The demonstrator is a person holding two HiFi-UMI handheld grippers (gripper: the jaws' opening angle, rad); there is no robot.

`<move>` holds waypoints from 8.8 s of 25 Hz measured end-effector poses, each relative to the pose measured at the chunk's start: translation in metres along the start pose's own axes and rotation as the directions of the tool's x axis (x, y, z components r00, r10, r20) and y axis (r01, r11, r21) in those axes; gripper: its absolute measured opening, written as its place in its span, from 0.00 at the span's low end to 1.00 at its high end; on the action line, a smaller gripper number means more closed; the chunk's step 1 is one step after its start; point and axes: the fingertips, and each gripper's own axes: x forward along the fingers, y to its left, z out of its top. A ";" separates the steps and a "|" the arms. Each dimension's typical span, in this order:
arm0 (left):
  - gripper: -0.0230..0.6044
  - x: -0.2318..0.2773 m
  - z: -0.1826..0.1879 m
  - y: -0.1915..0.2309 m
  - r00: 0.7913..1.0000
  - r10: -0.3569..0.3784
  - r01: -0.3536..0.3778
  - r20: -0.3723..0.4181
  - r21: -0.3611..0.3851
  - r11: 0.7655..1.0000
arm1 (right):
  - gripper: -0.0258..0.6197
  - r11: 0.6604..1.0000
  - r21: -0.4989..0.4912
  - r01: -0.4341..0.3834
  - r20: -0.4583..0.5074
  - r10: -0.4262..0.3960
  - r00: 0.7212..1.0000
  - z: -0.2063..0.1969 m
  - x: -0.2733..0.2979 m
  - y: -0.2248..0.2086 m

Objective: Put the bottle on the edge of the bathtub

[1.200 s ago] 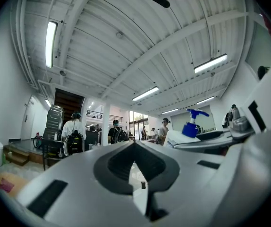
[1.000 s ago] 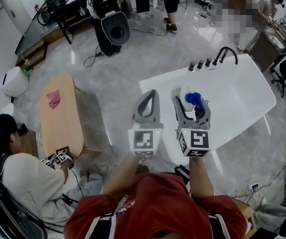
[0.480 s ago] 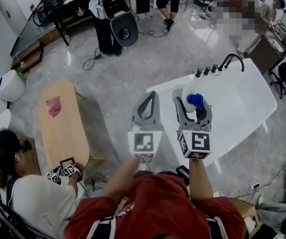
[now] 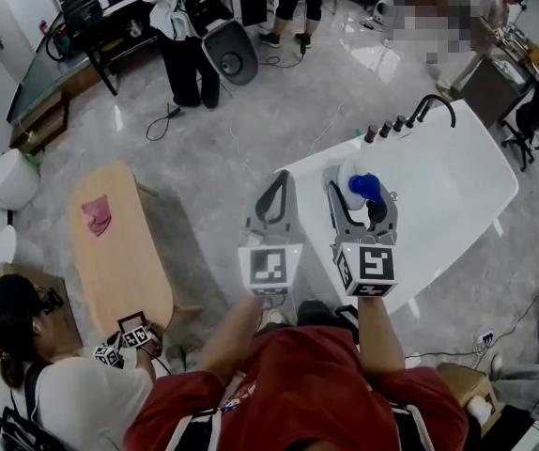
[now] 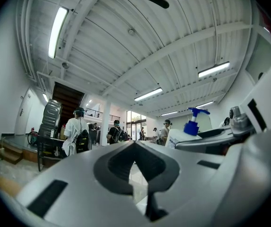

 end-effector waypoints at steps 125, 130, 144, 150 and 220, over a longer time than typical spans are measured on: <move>0.06 0.136 -0.300 0.124 0.894 0.293 -0.329 -0.338 -0.051 0.943 | 0.58 0.902 0.115 -0.417 -0.466 0.420 0.779 -0.444 0.292 0.074; 0.06 0.143 -0.276 0.116 0.904 0.290 -0.320 -0.315 -0.048 0.946 | 0.58 0.908 0.143 -0.394 -0.447 0.414 0.793 -0.419 0.287 0.060; 0.06 0.131 -0.214 0.061 0.930 0.280 -0.298 -0.236 -0.039 0.954 | 0.59 0.924 0.197 -0.329 -0.328 0.378 0.866 -0.334 0.224 0.010; 0.06 0.119 -0.189 0.033 0.943 0.259 -0.273 -0.207 -0.037 0.961 | 0.59 0.937 0.141 -0.319 -0.249 0.346 0.905 -0.285 0.186 -0.015; 0.06 0.117 -0.021 -0.301 0.894 -0.447 0.446 0.011 -0.087 0.891 | 0.06 0.848 0.005 0.531 -0.071 -0.529 0.846 -0.064 -0.139 -0.288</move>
